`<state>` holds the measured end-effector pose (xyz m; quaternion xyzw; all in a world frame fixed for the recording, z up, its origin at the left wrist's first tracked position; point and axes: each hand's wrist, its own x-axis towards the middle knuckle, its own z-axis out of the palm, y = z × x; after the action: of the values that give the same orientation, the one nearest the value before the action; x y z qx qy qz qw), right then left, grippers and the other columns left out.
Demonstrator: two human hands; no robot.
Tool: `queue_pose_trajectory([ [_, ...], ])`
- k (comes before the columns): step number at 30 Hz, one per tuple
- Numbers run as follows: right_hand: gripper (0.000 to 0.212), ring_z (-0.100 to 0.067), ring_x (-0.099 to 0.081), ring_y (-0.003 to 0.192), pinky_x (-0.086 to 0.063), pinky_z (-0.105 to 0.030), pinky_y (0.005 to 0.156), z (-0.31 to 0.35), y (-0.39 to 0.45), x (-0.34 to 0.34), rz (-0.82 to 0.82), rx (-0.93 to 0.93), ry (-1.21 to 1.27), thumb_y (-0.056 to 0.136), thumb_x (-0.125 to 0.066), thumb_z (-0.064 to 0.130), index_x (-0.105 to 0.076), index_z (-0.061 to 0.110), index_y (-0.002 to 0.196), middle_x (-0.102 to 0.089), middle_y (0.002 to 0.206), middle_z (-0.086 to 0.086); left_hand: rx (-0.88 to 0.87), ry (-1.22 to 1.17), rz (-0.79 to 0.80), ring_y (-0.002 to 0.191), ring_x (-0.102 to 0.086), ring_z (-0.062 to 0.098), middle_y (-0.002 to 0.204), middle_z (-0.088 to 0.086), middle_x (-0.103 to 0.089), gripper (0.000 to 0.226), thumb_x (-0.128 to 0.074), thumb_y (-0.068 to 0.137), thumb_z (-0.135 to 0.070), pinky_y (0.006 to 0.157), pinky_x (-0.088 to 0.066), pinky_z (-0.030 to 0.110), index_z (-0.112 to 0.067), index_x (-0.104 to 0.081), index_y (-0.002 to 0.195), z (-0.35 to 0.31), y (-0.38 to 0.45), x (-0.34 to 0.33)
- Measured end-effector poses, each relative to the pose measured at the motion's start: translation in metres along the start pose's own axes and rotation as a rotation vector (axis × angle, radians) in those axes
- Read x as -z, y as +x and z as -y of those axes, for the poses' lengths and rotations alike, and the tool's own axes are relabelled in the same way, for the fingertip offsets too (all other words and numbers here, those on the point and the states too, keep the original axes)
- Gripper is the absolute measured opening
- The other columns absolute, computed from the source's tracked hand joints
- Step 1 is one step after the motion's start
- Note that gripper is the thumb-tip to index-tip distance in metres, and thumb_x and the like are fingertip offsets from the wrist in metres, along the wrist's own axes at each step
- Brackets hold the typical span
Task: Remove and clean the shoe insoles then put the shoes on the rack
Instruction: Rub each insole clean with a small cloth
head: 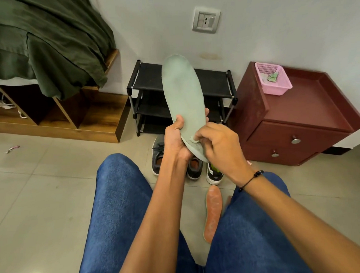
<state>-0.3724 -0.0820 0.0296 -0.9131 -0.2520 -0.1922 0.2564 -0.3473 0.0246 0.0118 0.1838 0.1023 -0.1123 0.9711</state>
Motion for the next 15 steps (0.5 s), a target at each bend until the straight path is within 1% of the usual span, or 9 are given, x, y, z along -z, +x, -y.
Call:
queue_pose_trajectory([
  [1,0.024,-0.028,-0.058,0.067,-0.049,-0.037,0.058,0.002,-0.004,0.001,-0.005,-0.026,0.032,0.078,-0.043,0.011,-0.067,0.009,0.073,-0.064,0.075,-0.003,-0.005,-0.008,0.012,0.078,-0.070,0.027,0.089,0.021,-0.070,0.042,-0.027,0.101,-0.028,0.074,-0.057,0.034,0.004,-0.050,0.115,-0.001,-0.001,-0.001],
  [3,0.018,-0.023,-0.061,0.072,-0.050,-0.035,0.062,0.002,-0.007,0.006,-0.012,-0.071,0.110,0.076,-0.051,0.004,-0.068,0.009,0.076,-0.064,0.078,-0.002,-0.019,-0.025,0.025,0.081,-0.069,0.027,0.091,0.020,-0.069,0.040,-0.028,0.101,-0.027,0.078,-0.056,0.033,0.004,-0.049,0.117,-0.001,-0.002,-0.003],
  [5,0.017,-0.016,-0.062,0.073,-0.050,-0.027,0.063,0.004,-0.013,0.011,0.012,-0.120,0.232,0.076,-0.056,-0.003,-0.068,0.008,0.076,-0.063,0.078,0.000,-0.045,-0.045,0.057,0.087,-0.067,0.027,0.096,0.019,-0.068,0.039,-0.029,0.100,-0.024,0.084,-0.054,0.032,0.003,-0.048,0.122,-0.003,-0.002,-0.003],
  [7,0.023,-0.006,-0.061,0.065,-0.049,-0.016,0.057,0.011,-0.025,0.012,0.103,-0.238,0.412,0.078,-0.058,-0.012,-0.068,0.009,0.074,-0.062,0.076,0.005,-0.067,-0.060,0.086,0.093,-0.065,0.026,0.100,0.018,-0.067,0.037,-0.029,0.098,-0.020,0.094,-0.048,0.033,0.002,-0.050,0.120,-0.006,-0.003,-0.004],
  [8,0.027,-0.005,-0.061,0.062,-0.049,-0.014,0.056,0.016,-0.033,0.010,0.160,-0.287,0.485,0.079,-0.058,-0.015,-0.067,0.010,0.074,-0.061,0.075,0.009,-0.080,-0.062,0.095,0.095,-0.064,0.026,0.101,0.018,-0.067,0.037,-0.029,0.099,-0.020,0.098,-0.045,0.033,0.002,-0.052,0.117,-0.007,-0.004,-0.006],
  [9,0.030,-0.005,-0.061,0.061,-0.051,-0.015,0.055,0.020,-0.042,0.007,0.189,-0.321,0.535,0.079,-0.058,-0.016,-0.067,0.012,0.074,-0.060,0.075,0.011,-0.093,-0.053,0.101,0.096,-0.064,0.026,0.101,0.018,-0.067,0.036,-0.030,0.100,-0.021,0.099,-0.043,0.034,0.002,-0.054,0.115,-0.007,-0.005,-0.009],
  [11,0.031,-0.008,-0.063,0.061,-0.054,-0.020,0.055,0.025,-0.053,0.003,0.158,-0.361,0.591,0.080,-0.059,-0.015,-0.066,0.014,0.074,-0.060,0.076,0.011,-0.105,-0.015,0.097,0.095,-0.064,0.027,0.101,0.017,-0.068,0.035,-0.032,0.101,-0.024,0.097,-0.045,0.037,0.001,-0.055,0.111,-0.009,-0.004,-0.012],
  [13,0.030,-0.010,-0.064,0.061,-0.052,-0.017,0.055,0.025,-0.052,0.009,0.123,-0.389,0.620,0.081,-0.060,-0.013,-0.066,0.015,0.073,-0.062,0.078,0.006,-0.110,-0.005,0.075,0.091,-0.066,0.028,0.100,0.016,-0.068,0.035,-0.033,0.101,-0.026,0.091,-0.050,0.039,-0.001,-0.055,0.110,-0.013,-0.004,-0.010],
  [15,0.032,-0.009,-0.064,0.061,-0.051,-0.015,0.054,0.023,-0.046,0.021,0.164,-0.414,0.649,0.082,-0.059,-0.014,-0.065,0.016,0.072,-0.062,0.078,0.001,-0.115,-0.005,0.056,0.086,-0.067,0.025,0.100,0.014,-0.067,0.034,-0.033,0.101,-0.028,0.081,-0.055,0.040,-0.004,-0.055,0.112,-0.018,-0.004,-0.003],
])
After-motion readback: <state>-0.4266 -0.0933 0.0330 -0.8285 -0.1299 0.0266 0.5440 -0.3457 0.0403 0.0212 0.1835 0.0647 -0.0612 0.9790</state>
